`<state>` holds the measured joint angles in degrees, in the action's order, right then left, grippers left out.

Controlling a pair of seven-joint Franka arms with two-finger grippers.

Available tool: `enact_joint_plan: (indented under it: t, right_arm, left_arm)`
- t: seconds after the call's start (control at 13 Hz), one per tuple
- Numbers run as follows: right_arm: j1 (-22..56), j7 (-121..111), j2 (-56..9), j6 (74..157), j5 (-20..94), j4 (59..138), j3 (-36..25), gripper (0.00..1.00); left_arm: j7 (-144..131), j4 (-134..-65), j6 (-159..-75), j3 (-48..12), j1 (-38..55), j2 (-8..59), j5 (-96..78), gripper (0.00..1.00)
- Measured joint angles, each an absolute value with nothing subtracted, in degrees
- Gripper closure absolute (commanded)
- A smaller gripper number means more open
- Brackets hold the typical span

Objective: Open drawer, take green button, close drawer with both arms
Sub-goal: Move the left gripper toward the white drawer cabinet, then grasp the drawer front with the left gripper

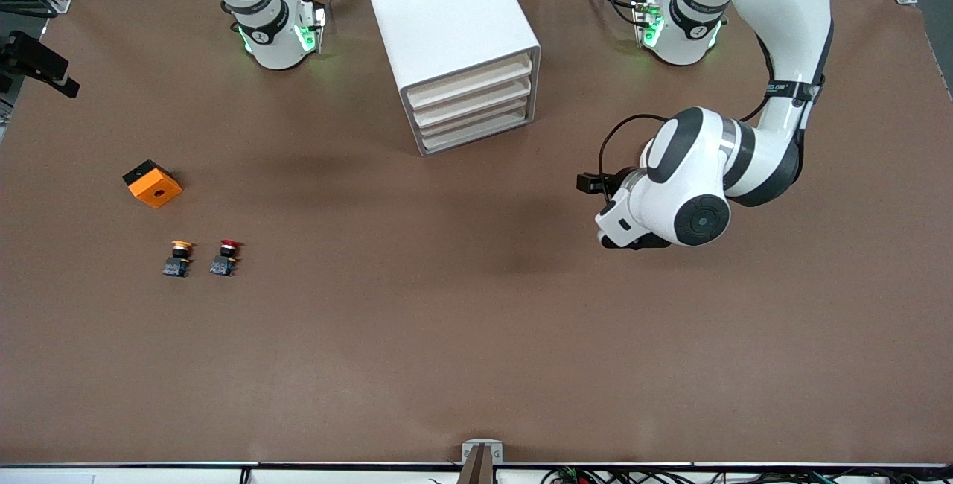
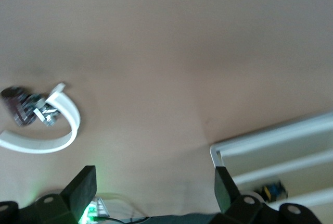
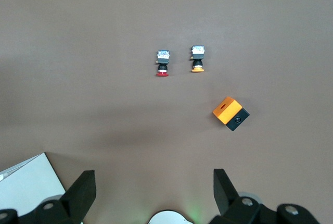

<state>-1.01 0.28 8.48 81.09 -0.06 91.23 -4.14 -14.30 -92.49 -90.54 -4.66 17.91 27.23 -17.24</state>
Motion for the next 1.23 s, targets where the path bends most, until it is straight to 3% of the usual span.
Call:
enact_joint_plan:
  t: [0.84, 1.23]
  right_arm:
    - [-1.0, 0.3, 8.5, 81.1, -0.1, 91.2, -4.1, 0.00]
    - [-1.0, 0.3, 8.5, 81.1, -0.1, 91.3, -4.1, 0.00]
  left_arm:
    - [40.3, -94.9, -89.3, -4.9, 11.8, 27.2, -30.2, 0.00]
    - [50.1, -100.1, -84.7, -4.9, 11.2, 27.2, -43.4, 0.00]
